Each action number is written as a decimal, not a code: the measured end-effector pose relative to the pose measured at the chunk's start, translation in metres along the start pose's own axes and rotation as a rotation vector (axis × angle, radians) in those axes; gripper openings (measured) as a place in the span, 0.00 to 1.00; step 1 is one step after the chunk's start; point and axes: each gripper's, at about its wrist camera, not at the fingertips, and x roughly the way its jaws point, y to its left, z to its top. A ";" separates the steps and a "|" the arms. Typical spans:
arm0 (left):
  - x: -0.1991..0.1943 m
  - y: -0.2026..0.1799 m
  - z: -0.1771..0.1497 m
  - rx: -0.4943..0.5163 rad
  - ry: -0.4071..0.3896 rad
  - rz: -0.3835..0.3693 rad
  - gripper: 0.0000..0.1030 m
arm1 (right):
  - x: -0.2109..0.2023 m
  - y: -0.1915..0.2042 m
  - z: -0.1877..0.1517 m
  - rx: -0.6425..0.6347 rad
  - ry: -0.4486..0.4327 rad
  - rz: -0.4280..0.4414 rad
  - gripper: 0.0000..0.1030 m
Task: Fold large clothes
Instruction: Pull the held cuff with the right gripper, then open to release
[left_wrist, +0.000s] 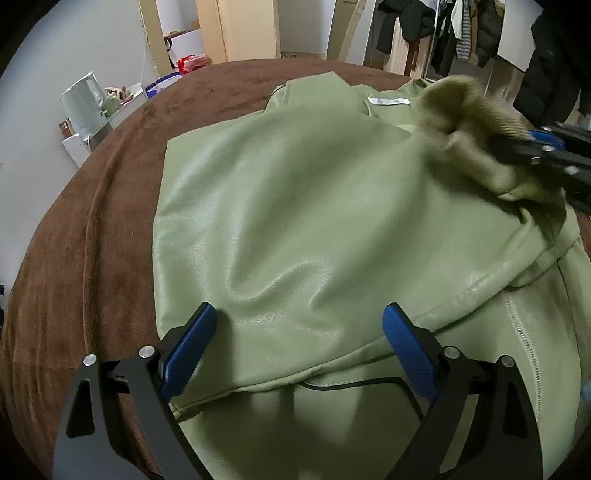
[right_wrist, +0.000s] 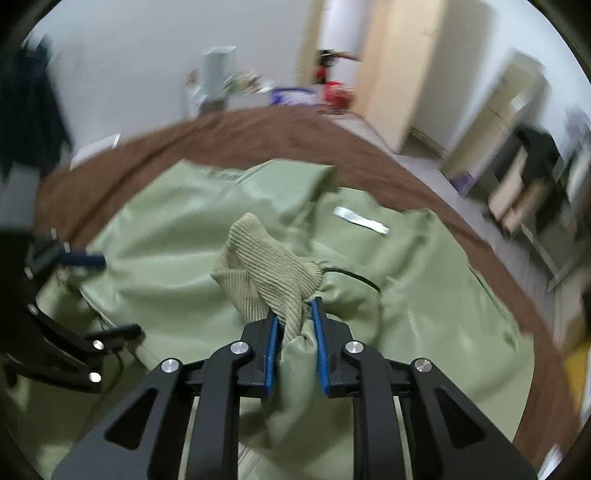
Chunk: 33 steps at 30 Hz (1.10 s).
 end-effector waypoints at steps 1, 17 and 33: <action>-0.001 -0.001 0.000 0.003 0.000 -0.001 0.87 | -0.007 -0.008 -0.005 0.056 -0.007 0.007 0.18; 0.009 -0.008 0.000 0.046 0.025 0.033 0.89 | -0.021 -0.126 -0.120 0.565 0.110 -0.169 0.42; -0.009 -0.037 0.031 0.066 -0.046 0.008 0.89 | -0.012 -0.072 -0.066 0.395 0.104 0.026 0.12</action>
